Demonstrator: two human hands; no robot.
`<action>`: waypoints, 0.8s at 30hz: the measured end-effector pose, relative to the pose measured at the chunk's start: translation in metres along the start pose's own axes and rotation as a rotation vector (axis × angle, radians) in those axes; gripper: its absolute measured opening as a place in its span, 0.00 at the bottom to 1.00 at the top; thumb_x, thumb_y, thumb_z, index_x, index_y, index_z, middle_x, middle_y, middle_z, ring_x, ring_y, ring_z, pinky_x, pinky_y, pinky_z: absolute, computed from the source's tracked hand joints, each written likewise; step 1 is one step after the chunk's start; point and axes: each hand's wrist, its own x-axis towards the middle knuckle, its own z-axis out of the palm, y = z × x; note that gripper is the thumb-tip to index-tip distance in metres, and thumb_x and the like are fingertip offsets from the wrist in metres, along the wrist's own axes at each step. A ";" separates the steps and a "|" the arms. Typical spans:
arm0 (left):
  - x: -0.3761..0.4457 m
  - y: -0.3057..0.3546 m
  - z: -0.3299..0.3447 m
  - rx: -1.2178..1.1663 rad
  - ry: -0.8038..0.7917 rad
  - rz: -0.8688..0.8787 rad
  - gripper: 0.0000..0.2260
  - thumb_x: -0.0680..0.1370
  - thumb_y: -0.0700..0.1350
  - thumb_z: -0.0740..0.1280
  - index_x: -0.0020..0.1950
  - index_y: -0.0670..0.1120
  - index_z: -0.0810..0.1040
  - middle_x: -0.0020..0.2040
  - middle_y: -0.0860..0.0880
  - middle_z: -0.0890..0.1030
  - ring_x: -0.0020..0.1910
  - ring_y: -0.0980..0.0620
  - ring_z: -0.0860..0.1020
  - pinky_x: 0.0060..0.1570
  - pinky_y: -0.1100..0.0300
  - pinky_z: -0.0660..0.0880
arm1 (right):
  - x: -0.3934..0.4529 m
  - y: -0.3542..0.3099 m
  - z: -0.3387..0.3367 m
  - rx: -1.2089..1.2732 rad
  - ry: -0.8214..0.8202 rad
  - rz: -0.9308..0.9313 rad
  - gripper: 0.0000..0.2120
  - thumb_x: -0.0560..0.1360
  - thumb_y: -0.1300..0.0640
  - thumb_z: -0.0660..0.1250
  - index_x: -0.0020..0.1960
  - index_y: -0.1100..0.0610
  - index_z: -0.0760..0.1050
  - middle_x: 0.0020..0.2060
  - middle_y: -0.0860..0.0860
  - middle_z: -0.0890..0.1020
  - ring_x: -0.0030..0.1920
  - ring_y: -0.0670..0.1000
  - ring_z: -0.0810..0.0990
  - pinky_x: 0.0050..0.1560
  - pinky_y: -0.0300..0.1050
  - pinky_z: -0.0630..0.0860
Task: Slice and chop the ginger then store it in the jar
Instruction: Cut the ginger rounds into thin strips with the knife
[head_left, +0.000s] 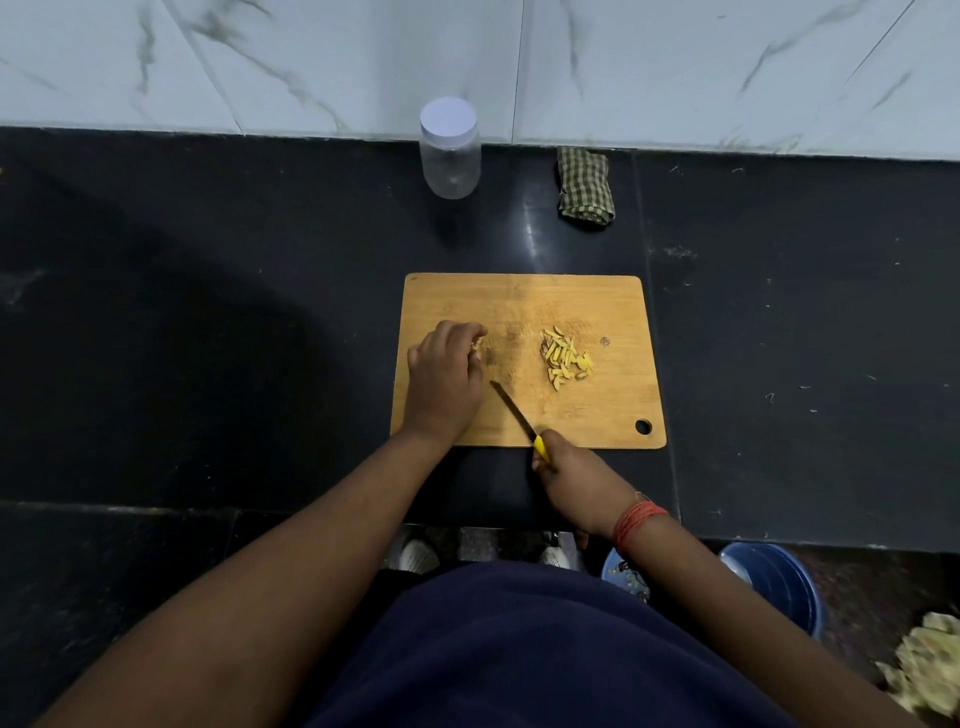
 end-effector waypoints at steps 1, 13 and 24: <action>0.000 0.001 0.000 0.006 -0.011 0.007 0.13 0.79 0.39 0.64 0.63 0.49 0.76 0.59 0.51 0.77 0.59 0.51 0.74 0.61 0.51 0.66 | 0.001 0.001 -0.003 0.018 0.021 0.015 0.11 0.82 0.59 0.55 0.64 0.58 0.66 0.43 0.56 0.77 0.37 0.53 0.73 0.34 0.43 0.67; 0.015 0.017 0.014 0.000 -0.202 0.030 0.16 0.79 0.45 0.68 0.67 0.50 0.76 0.62 0.52 0.78 0.62 0.50 0.72 0.62 0.51 0.62 | 0.000 0.004 -0.024 0.309 0.079 0.176 0.06 0.82 0.57 0.52 0.57 0.54 0.66 0.37 0.59 0.76 0.19 0.54 0.74 0.20 0.45 0.75; 0.001 -0.023 -0.005 0.153 0.038 -0.121 0.10 0.80 0.47 0.64 0.60 0.49 0.78 0.59 0.50 0.76 0.59 0.47 0.71 0.59 0.47 0.64 | 0.002 -0.001 -0.025 0.292 0.036 0.154 0.08 0.82 0.56 0.53 0.60 0.55 0.65 0.35 0.59 0.76 0.21 0.57 0.75 0.23 0.52 0.78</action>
